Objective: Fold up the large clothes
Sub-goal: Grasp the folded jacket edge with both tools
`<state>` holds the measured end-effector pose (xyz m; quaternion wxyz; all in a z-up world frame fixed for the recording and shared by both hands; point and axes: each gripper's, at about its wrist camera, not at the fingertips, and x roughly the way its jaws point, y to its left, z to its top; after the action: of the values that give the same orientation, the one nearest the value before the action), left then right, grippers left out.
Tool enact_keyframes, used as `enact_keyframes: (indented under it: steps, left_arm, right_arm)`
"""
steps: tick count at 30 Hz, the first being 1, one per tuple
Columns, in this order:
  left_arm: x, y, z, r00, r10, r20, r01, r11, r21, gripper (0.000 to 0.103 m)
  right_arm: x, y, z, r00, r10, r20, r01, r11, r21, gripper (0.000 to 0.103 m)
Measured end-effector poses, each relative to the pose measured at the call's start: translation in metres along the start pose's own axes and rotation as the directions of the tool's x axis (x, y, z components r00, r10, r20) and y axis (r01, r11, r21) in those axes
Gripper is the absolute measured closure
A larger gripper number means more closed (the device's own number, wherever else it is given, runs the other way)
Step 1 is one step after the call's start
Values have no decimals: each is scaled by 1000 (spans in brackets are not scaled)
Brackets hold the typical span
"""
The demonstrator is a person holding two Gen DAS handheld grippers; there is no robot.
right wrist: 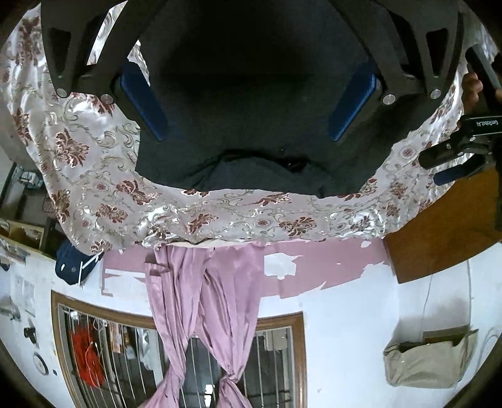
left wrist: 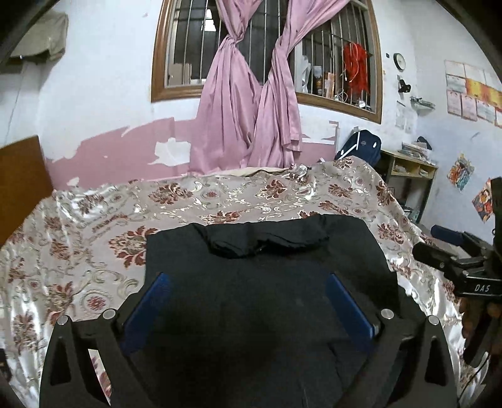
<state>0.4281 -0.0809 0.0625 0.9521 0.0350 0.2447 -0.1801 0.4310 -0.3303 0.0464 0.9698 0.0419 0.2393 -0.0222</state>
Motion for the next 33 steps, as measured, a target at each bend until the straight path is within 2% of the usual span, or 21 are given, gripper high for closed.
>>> enact_keyframes:
  steps: [9, 19, 27, 33]
  left_arm:
    - [-70, -13, -37, 1000, 13, 14, -13, 1000, 3, 1]
    - [-122, -25, -75, 1000, 1, 20, -2, 1000, 16, 1]
    - [-151, -19, -95, 999, 20, 26, -21, 1000, 11, 1]
    - [-168, -12, -115, 999, 49, 18, -50, 998, 35, 1]
  right_arm:
    - [-68, 16, -35, 1000, 0, 9, 1, 999, -50, 2]
    - [-141, 35, -69, 1000, 6, 31, -3, 996, -84, 2]
    - [-168, 49, -90, 1000, 3, 20, -1, 995, -104, 2]
    - [-183, 61, -102, 1000, -30, 3, 30, 989, -143, 2]
